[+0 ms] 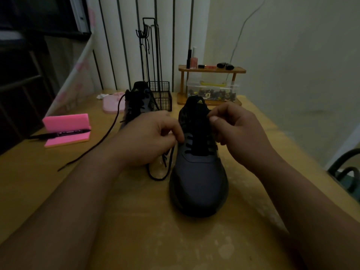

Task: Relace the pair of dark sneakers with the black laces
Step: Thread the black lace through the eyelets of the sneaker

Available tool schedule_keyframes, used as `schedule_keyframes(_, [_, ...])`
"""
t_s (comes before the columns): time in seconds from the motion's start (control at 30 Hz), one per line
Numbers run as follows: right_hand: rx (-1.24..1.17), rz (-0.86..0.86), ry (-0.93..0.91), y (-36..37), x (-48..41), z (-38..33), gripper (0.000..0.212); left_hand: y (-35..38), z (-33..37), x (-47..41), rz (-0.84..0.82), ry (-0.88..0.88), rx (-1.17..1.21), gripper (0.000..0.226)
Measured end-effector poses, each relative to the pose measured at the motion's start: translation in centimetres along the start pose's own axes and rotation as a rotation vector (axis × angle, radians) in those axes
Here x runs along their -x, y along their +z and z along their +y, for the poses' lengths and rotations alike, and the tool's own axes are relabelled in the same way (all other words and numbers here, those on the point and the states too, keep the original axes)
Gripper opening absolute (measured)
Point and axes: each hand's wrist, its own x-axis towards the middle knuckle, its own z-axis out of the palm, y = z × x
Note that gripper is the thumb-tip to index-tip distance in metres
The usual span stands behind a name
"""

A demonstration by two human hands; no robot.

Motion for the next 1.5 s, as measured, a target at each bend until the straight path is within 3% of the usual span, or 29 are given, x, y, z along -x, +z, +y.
schedule_keyframes(0.2, [0.047,-0.028,0.004,0.3,0.1,0.1,0.013,0.1,-0.2,-0.2,0.029,-0.114,-0.157,0.011])
schedule_keyframes(0.37, [0.061,-0.034,0.009,0.5,0.3,0.0,0.012,0.6,-0.4,-0.3,-0.019,-0.140,-0.060,0.010])
schedule_keyframes(0.47, [0.054,-0.066,0.006,0.4,0.6,-0.8,0.012,0.0,0.2,-0.2,0.009,-0.208,0.346,0.015])
schedule_keyframes(0.57, [0.020,-0.191,0.004,0.4,1.1,-2.2,0.031,-0.2,0.7,-0.4,-0.020,-0.287,0.840,0.019])
schedule_keyframes(0.67, [0.076,-0.366,0.007,0.8,1.6,-3.4,0.049,0.4,1.0,-0.6,-0.111,-0.278,1.061,0.019])
schedule_keyframes(0.8, [0.125,-0.404,0.043,1.1,1.6,-3.6,0.034,0.9,1.1,-0.8,-0.090,-0.300,1.176,0.015])
schedule_keyframes(0.9, [0.040,-0.389,0.101,0.8,1.5,-3.5,0.015,0.9,0.8,-1.0,-0.060,-0.286,1.125,0.025])
schedule_keyframes(1.1, [0.059,-0.333,0.133,1.4,1.6,-3.3,0.016,1.2,1.0,-1.0,-0.044,-0.270,1.039,0.015])
schedule_keyframes(1.23, [-0.153,-0.309,0.229,0.8,1.1,-3.3,0.019,1.4,1.1,-1.0,0.110,-0.307,0.937,0.018])
schedule_keyframes(1.3, [-0.293,-0.304,0.278,0.4,0.9,-3.3,0.021,1.6,1.1,-1.0,0.227,-0.293,0.715,0.012])
schedule_keyframes(1.33, [-0.312,-0.298,0.282,0.4,0.9,-3.2,0.021,1.7,1.2,-0.9,0.285,-0.265,0.564,0.006])
schedule_keyframes(1.4, [-0.285,-0.274,0.271,0.5,0.9,-3.0,0.024,2.2,1.6,-0.6,0.359,-0.148,0.305,0.020])
schedule_keyframes(1.5, [-0.250,-0.236,0.248,0.7,0.9,-2.9,0.026,2.7,2.2,-0.4,0.319,0.024,0.371,0.029])
